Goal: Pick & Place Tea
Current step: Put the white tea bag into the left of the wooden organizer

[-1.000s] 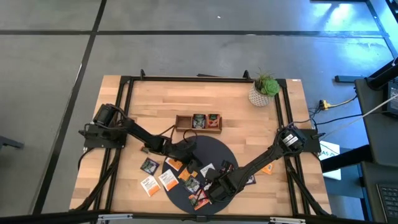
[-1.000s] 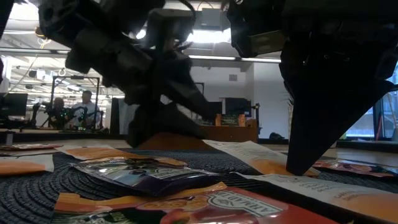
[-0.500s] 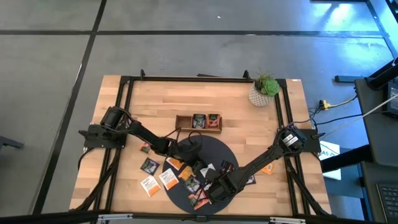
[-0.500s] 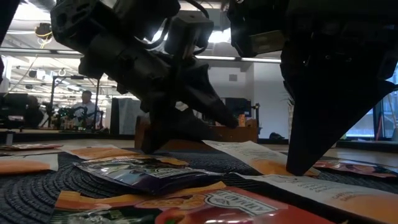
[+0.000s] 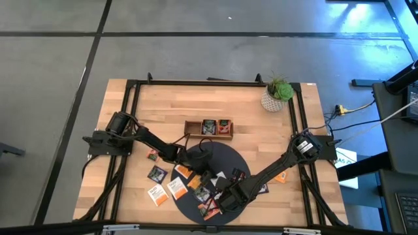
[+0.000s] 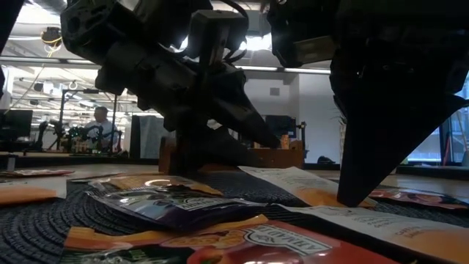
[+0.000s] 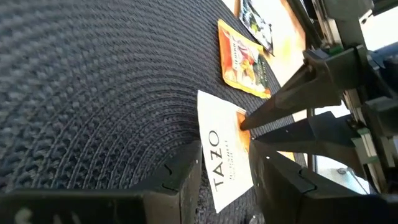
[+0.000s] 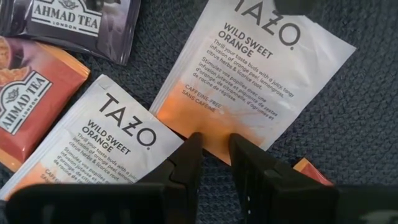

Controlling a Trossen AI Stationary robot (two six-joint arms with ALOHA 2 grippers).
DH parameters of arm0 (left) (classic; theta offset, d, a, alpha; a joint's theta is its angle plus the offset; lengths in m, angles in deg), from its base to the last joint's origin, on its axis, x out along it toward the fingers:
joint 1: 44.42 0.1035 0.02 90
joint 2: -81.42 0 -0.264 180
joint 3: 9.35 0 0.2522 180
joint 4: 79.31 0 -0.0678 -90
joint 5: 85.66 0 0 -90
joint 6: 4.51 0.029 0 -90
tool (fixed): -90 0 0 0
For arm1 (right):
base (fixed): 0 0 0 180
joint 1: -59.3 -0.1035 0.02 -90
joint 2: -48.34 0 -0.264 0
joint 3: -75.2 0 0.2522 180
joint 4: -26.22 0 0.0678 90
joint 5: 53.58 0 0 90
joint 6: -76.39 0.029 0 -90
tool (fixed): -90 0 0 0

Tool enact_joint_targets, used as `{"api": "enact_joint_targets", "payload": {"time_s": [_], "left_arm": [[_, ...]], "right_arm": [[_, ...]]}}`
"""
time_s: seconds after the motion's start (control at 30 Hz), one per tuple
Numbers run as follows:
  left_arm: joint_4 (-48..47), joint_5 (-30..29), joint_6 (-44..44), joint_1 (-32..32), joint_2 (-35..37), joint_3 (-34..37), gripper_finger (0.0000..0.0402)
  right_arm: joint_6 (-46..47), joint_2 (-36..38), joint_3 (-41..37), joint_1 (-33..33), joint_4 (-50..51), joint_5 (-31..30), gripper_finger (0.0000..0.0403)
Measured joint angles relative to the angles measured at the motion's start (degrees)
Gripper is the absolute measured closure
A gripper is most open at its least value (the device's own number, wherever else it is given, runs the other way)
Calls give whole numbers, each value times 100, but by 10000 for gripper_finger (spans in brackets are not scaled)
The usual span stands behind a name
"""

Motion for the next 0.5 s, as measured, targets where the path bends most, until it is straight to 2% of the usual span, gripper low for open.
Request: {"api": "enact_joint_targets", "payload": {"time_s": [0.5], "left_arm": [[-17, 168, 197, -9, -7, 4, 274]], "right_arm": [[0, 0, 1, 197, -54, 33, 315]]}}
